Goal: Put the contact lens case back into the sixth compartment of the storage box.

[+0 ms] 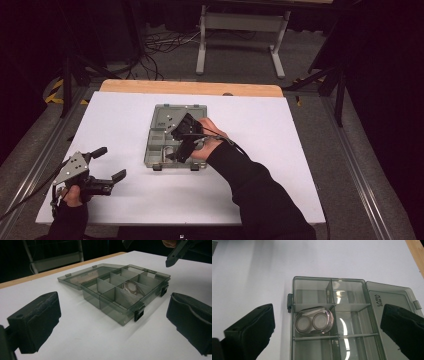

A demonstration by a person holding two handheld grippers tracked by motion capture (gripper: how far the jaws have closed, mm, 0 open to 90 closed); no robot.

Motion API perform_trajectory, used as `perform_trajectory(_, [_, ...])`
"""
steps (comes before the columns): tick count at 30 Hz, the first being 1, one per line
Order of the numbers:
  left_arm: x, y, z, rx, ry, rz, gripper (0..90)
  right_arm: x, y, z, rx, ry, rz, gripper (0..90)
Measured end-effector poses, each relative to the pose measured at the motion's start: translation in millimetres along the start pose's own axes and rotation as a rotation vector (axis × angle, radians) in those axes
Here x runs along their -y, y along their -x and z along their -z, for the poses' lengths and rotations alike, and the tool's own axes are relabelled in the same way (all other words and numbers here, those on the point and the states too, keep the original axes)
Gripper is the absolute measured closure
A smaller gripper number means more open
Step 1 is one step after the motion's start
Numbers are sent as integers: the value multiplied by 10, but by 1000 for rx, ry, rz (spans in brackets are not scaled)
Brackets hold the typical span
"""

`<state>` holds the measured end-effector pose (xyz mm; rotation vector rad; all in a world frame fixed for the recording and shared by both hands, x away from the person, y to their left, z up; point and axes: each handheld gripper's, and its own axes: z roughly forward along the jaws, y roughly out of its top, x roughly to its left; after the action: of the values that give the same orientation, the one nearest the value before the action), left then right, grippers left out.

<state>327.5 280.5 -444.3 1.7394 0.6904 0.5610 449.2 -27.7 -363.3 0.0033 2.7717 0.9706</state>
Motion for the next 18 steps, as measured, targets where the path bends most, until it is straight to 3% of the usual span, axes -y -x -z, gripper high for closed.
perform_trajectory(9, [0,1,0,0,1,1,3,21,-36,147,26,31,-8,2])
perform_trajectory(18, [1,1,-3,-2,-1,-1,3,153,-111,344,57,79,-38,2])
